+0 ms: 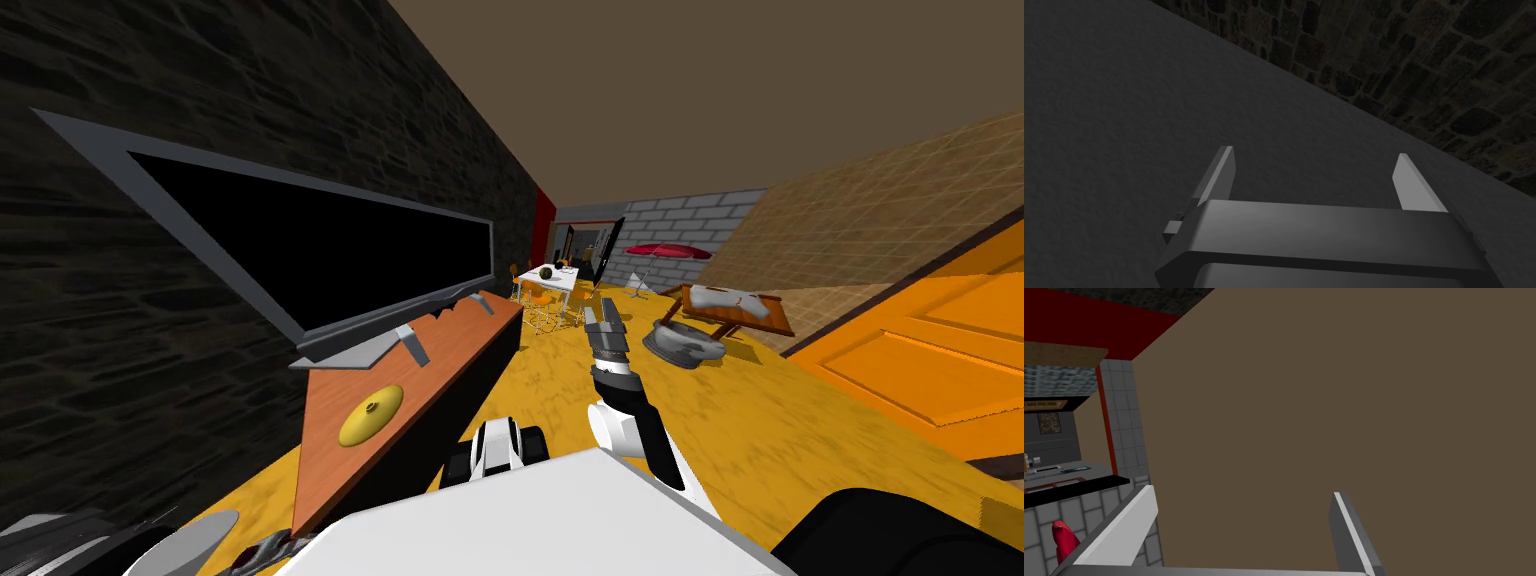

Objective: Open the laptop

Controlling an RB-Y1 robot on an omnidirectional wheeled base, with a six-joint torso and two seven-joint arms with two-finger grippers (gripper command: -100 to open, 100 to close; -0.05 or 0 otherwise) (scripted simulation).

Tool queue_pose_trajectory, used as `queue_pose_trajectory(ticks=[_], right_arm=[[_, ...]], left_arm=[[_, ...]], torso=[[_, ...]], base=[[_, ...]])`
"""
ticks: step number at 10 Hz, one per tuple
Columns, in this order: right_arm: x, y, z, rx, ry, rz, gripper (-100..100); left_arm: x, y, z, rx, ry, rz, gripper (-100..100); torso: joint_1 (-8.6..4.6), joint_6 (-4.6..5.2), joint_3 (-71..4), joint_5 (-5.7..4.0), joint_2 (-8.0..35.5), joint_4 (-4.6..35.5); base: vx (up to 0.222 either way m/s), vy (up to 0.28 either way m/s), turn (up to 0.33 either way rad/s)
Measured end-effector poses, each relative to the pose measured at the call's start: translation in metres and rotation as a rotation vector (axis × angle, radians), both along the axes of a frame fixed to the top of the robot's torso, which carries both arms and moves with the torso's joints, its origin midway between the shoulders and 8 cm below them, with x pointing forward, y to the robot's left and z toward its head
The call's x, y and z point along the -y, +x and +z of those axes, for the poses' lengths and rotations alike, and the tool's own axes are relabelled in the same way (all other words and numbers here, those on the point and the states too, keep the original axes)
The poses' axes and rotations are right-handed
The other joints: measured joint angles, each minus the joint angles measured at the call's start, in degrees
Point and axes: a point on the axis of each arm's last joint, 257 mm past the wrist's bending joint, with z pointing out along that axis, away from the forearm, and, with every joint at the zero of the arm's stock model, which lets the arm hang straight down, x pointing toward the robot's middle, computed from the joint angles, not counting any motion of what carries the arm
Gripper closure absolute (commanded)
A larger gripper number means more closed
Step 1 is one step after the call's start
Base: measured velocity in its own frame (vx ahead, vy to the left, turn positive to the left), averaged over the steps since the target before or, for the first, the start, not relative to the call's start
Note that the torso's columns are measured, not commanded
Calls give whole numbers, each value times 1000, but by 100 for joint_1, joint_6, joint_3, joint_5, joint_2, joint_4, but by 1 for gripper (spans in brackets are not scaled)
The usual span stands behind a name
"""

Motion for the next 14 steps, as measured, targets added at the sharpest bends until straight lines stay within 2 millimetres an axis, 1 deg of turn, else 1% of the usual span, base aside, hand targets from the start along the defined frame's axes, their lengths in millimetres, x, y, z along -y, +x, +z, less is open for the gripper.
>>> queue_pose_trajectory(ticks=[2,5,6,7,8,11,13,14], right_arm=[[0,0,0,0,0,0,0],[0,0,0,0,0,0,0],[0,0,0,0,0,0,0],[0,0,0,0,0,0,0],[0,0,0,0,0,0,0],[0,0,0,0,0,0,0],[0,0,0,0,0,0,0],[0,0,0,0,0,0,0]], left_arm=[[-13,-12,-11,-11,-27,42,-100],[-26,-35,-29,-33,-72,105,-100],[-28,-39,-34,-40,-84,118,-100],[-29,-41,-38,-47,-87,124,-100],[-33,-49,-43,-51,-101,142,-100],[-40,-64,-60,-73,-134,183,-100],[-49,-82,-74,-96,-172,230,-100],[-51,-93,-85,-112,-194,252,-100]], torso=[[0,-3,-1,1,-1,-1],[0,6,0,1,-1,0],[-1,-1,1,0,1,0],[-2,-2,4,0,6,1],[-1,7,1,0,-1,1],[2,-2,-2,1,-3,-1],[2,3,-4,0,-8,-2],[5,4,-6,3,-11,-3]], base=[[45,-7,-175],[46,3,-187],[23,-2,24],[41,-1,-176],[42,5,-169],[51,6,-219],[88,23,-317],[105,19,-306]])
